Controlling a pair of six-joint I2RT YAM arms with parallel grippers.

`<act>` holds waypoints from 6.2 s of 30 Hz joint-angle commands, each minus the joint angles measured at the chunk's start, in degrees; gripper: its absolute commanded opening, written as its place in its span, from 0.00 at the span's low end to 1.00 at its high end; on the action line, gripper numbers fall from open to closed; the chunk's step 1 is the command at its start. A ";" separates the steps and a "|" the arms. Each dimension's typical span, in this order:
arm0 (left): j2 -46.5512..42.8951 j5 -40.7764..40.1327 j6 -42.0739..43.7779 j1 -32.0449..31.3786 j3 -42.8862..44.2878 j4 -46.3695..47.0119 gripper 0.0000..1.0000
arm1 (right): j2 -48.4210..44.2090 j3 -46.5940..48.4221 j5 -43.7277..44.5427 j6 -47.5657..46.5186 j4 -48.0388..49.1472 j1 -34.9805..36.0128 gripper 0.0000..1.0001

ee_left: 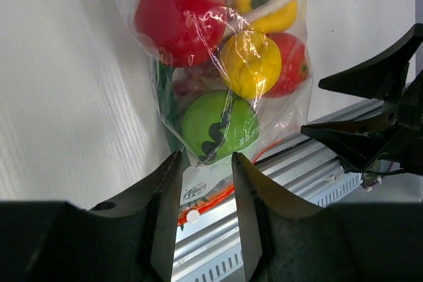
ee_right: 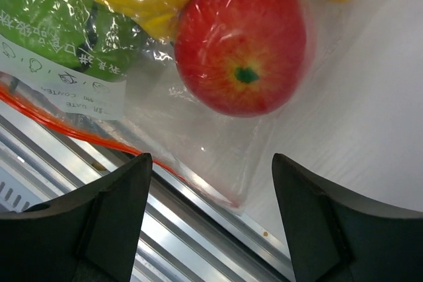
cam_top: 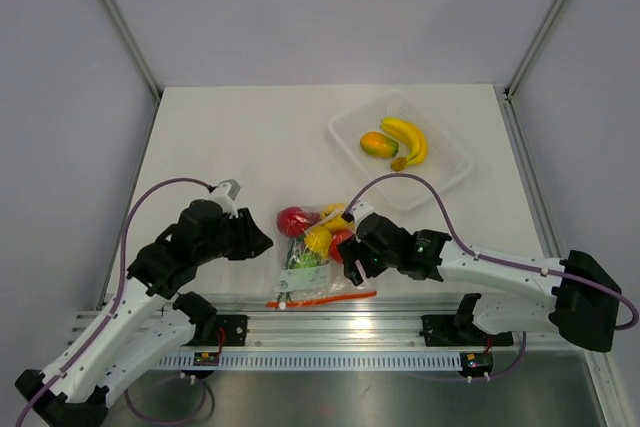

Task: Place the food in the zip-top bag and seal the zipper
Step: Pick up the zipper food storage bag at the center of the board, then adjust the zipper food storage bag at the center of the board.

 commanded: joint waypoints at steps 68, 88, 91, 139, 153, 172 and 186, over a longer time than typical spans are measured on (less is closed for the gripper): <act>35.57 -51.28 14.11 -41.01 22.96 6.50 0.56 | 21.06 43.99 -33.03 -0.32 -2.27 -26.21 0.00; 35.83 -50.85 24.92 -30.74 13.47 24.86 0.39 | 20.01 42.23 -33.91 -0.58 -1.74 -26.47 0.00; 37.15 -49.79 26.50 -29.50 13.55 27.33 0.39 | 20.01 41.70 -34.35 -0.58 -1.65 -26.74 0.00; 27.13 2.68 17.28 11.55 8.54 22.77 0.56 | 20.36 41.18 -38.21 -0.85 -1.04 -27.62 0.00; 15.89 2.24 34.11 8.65 3.28 29.26 0.46 | 20.27 41.00 -39.00 -1.29 -1.48 -27.62 0.00; 21.06 4.17 63.94 3.63 0.99 26.28 0.40 | 20.27 40.74 -40.06 -0.76 -0.95 -27.62 0.00; 30.21 9.10 61.05 4.16 0.63 33.93 0.00 | 19.66 40.03 -40.59 -0.58 -0.51 -27.62 0.00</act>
